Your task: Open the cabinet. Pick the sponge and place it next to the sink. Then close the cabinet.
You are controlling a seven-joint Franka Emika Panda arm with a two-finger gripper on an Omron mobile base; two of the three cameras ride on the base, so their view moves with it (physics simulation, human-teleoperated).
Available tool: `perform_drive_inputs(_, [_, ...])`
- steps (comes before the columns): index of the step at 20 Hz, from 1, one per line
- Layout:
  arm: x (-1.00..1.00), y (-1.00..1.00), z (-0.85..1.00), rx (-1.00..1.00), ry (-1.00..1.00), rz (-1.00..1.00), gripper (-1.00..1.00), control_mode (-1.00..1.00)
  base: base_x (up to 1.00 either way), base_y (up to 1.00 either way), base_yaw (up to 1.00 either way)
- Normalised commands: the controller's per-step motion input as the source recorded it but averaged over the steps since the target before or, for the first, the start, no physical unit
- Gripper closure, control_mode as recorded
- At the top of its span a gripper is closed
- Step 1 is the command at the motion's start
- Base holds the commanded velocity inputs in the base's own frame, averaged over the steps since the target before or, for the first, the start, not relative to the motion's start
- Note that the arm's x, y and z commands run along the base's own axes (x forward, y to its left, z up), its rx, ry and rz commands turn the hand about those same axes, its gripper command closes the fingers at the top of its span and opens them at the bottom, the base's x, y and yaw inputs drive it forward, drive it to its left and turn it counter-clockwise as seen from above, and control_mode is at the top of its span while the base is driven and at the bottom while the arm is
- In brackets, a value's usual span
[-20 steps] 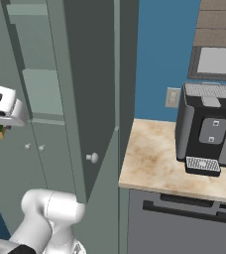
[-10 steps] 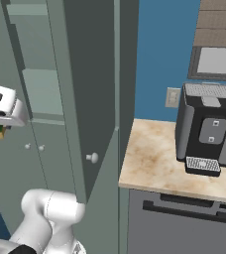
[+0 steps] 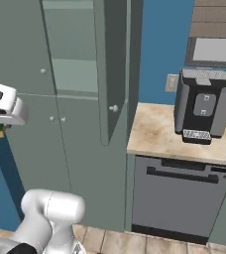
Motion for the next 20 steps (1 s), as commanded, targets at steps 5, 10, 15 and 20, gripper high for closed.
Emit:
perform_drive_inputs(5, [0.00,0.00,0.00,0.00,0.00,0.00,1.00,1.00,-0.96,0.01,0.00])
perform_drive_inputs(10, [0.00,0.00,0.00,0.00,0.00,0.00,1.00,1.00,-0.70,0.00,-0.24])
perform_drive_inputs(15, [0.00,0.00,0.00,0.00,0.00,0.00,1.00,1.00,-0.51,0.00,-0.55])
perform_drive_inputs(20, [0.00,0.00,0.00,0.00,0.00,0.00,1.00,1.00,-0.24,0.00,-0.48])
